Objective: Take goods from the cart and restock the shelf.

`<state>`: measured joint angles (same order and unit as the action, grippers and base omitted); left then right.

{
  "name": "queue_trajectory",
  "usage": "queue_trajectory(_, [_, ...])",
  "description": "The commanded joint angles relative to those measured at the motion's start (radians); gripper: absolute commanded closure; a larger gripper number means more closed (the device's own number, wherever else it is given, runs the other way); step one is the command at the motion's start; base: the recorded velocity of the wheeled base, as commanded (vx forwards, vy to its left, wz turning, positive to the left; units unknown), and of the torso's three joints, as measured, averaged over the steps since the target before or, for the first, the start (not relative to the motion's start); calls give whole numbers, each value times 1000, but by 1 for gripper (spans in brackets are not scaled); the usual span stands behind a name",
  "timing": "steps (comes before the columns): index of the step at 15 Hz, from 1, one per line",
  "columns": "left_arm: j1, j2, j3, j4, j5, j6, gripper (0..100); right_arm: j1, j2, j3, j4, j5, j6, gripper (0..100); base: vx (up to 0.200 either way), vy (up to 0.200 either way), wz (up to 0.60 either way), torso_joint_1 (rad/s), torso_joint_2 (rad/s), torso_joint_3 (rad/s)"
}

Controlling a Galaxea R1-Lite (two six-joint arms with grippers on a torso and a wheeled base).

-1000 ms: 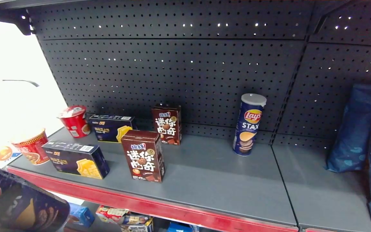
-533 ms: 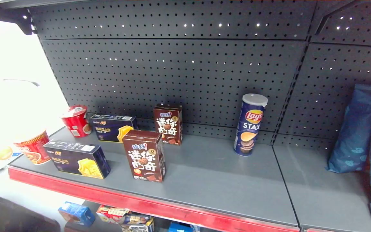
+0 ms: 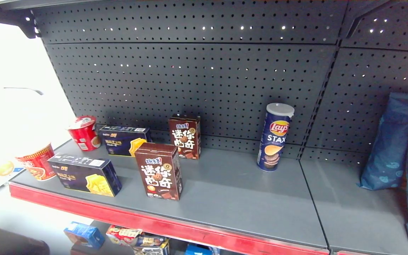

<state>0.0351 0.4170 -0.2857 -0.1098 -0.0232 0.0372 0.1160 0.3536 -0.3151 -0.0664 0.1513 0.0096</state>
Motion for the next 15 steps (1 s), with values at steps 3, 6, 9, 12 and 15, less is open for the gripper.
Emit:
queue_trajectory(3, [-18, -3, 31, 1, -17, -2, 100, 93, 680, -289, -178, 28, -79, 0, 0, 0, 0, 0, 0, 0])
queue_trajectory(6, [-24, -3, 79, -8, -20, -10, 100, 163, 913, -302, -409, 59, -62, 0, 0, 0, 0, 0, 0, 0])
queue_trajectory(9, [-24, -23, 94, -7, -23, -22, 100, 163, 1173, -306, -740, 65, -53, 0, 0, 0, 0, 0, 0, 0])
queue_trajectory(12, [-24, -70, 97, 4, -26, -48, 100, 152, 1309, -294, -823, 137, -48, 0, 0, 0, 0, 0, 0, 0])
queue_trajectory(15, [-24, -121, 96, 53, -27, -48, 100, 90, 1423, -294, -1033, 327, -54, 0, 0, 0, 0, 0, 0, 0])
